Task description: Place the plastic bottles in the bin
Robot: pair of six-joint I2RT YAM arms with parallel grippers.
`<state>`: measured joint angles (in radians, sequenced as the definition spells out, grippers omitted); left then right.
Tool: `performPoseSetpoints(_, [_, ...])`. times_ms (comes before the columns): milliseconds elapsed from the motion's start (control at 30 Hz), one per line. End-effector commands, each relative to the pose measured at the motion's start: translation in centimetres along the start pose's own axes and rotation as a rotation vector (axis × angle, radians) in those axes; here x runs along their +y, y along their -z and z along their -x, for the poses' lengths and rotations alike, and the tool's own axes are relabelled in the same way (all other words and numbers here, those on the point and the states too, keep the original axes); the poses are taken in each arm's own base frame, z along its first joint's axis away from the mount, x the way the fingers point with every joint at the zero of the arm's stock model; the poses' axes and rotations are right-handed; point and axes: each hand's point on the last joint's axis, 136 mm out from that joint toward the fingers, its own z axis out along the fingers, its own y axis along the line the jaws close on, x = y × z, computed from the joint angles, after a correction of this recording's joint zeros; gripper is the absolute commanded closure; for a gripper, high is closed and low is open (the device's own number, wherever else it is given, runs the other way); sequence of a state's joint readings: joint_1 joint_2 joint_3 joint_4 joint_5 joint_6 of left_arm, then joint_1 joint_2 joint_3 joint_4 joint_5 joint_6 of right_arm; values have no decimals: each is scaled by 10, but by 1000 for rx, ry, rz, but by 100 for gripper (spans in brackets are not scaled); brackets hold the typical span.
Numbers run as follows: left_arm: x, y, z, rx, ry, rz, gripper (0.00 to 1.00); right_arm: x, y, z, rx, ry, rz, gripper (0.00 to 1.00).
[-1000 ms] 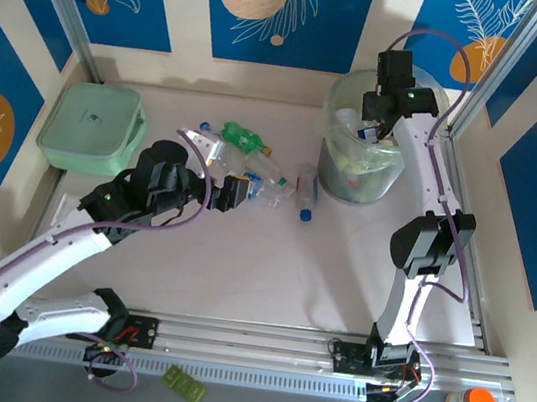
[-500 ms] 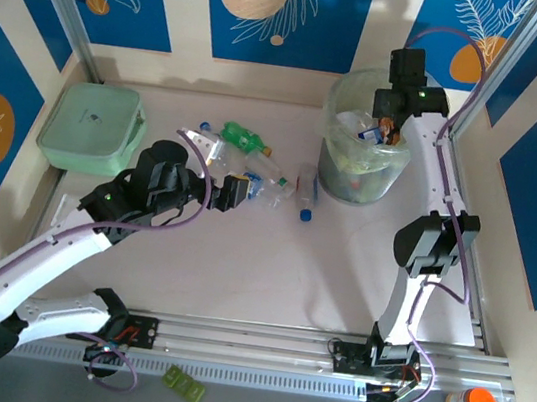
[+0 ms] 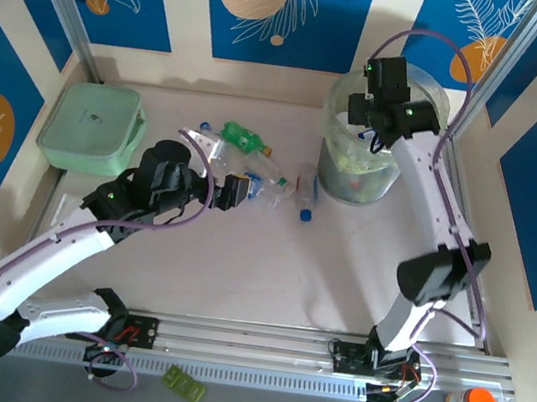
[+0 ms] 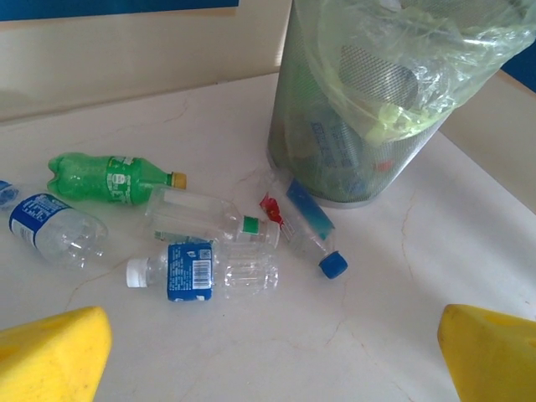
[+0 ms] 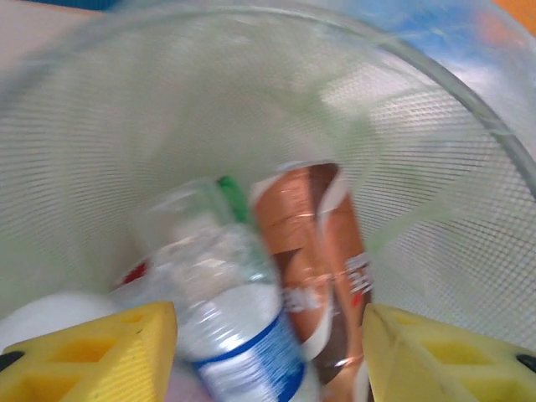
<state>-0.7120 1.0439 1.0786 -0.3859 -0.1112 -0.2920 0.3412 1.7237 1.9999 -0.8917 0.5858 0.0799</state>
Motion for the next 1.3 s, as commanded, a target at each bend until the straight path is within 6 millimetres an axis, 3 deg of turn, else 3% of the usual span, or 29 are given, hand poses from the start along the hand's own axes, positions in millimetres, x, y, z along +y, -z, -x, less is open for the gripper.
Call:
performPoseSetpoints(0, [11, 1, 3, 21, 61, 63, 1, 26, 49, 6, -99, -4, 138, 39])
performPoseSetpoints(233, [16, 7, -3, 40, 239, 90, 1, 71, 101, -65, -67, 53, 304, 39])
performPoseSetpoints(333, [16, 0, -20, 76, 281, 77, 1, 85, 110, -102, -33, 28, 388, 39])
performPoseSetpoints(467, [14, -13, -40, 144, 331, 53, 1, 98, 107, -146, 44, 29, 415, 39])
performPoseSetpoints(633, [20, -27, -58, 176, 427, 20, 1, 105, 85, -192, 144, -5, 390, 40])
performPoseSetpoints(800, [25, -26, -57, 215, 470, -22, 1, 109, 59, -221, 245, -7, 343, 40])
performPoseSetpoints(1000, [30, -10, -36, 180, 320, 8, 1, 111, 27, -237, 324, -90, 300, 36])
performPoseSetpoints(1267, [36, -10, -40, 142, 279, 21, 1, 116, -22, -255, 450, -85, 228, 29])
